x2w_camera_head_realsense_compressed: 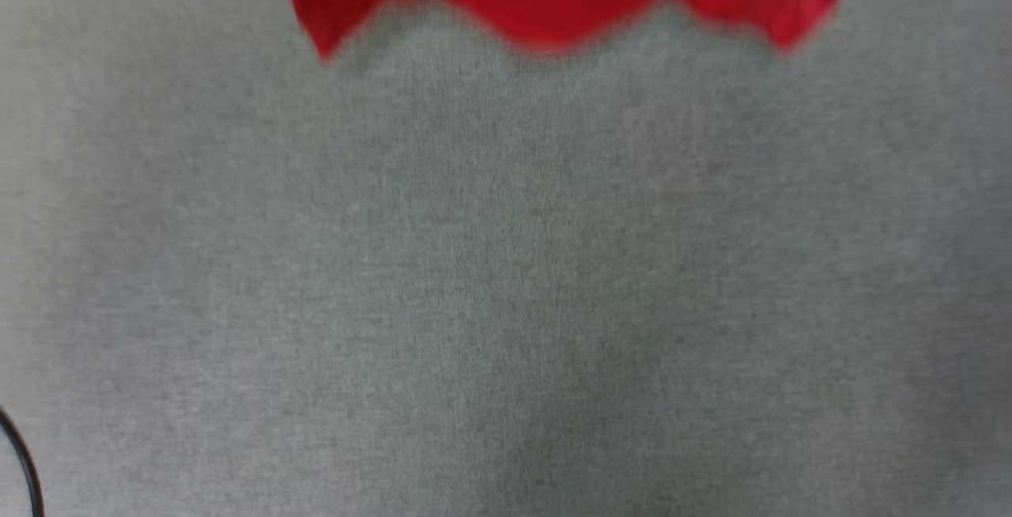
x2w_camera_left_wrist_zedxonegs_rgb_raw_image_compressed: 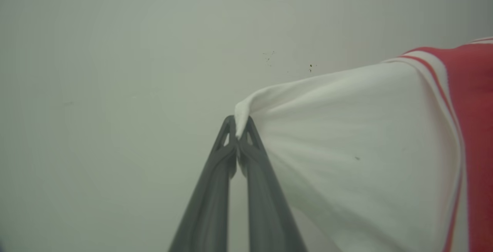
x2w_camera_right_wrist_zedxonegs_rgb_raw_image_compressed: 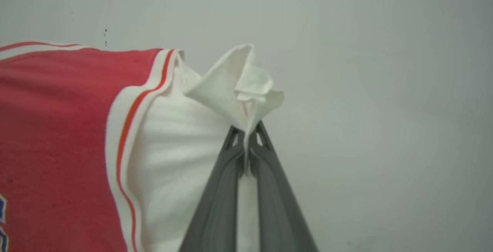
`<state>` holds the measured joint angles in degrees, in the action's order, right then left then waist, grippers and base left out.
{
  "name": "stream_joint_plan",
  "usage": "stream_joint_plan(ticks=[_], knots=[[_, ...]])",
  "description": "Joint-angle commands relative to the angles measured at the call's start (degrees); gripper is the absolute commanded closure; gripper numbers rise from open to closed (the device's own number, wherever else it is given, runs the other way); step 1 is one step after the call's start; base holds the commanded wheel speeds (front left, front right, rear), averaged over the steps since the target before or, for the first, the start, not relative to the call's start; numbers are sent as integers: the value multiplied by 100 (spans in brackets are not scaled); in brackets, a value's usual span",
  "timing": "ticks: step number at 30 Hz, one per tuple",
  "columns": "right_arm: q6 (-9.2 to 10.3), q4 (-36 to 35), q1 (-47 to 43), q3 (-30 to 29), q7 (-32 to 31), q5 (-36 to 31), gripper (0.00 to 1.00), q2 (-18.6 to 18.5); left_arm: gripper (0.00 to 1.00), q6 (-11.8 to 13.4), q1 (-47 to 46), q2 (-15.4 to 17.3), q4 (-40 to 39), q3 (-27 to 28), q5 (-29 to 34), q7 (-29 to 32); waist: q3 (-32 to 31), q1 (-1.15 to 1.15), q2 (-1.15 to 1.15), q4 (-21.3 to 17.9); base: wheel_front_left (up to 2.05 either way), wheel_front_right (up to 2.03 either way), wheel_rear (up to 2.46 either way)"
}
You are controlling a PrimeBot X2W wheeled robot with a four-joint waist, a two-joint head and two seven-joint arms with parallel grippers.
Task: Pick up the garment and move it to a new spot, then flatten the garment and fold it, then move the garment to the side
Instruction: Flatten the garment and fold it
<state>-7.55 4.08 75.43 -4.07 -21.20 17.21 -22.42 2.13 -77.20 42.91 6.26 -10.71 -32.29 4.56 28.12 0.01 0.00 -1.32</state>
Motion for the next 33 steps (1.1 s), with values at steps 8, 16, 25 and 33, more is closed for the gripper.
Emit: stream_joint_plan(ticks=[8,16,25,33], knots=[[12,1258,1503,168,597,-498,100,-54,100,-225,-1633,-496,1558,-248,298,-693,1032,-1,0,230,0,0,0],[12,2250,1711,347,1213,-766,100,89,100,-542,-1771,-888,2642,-504,331,-1363,1254,-1,0,425,0,0,0],[11,2783,298,1172,1599,-401,100,-192,100,-821,-226,-1202,3254,-1097,321,-1758,810,-1,0,488,0,0,0],[8,2532,-1401,1570,1177,400,100,-383,100,-921,1504,-1429,3302,-1561,-42,-1739,95,-1,0,553,0,0,0]])
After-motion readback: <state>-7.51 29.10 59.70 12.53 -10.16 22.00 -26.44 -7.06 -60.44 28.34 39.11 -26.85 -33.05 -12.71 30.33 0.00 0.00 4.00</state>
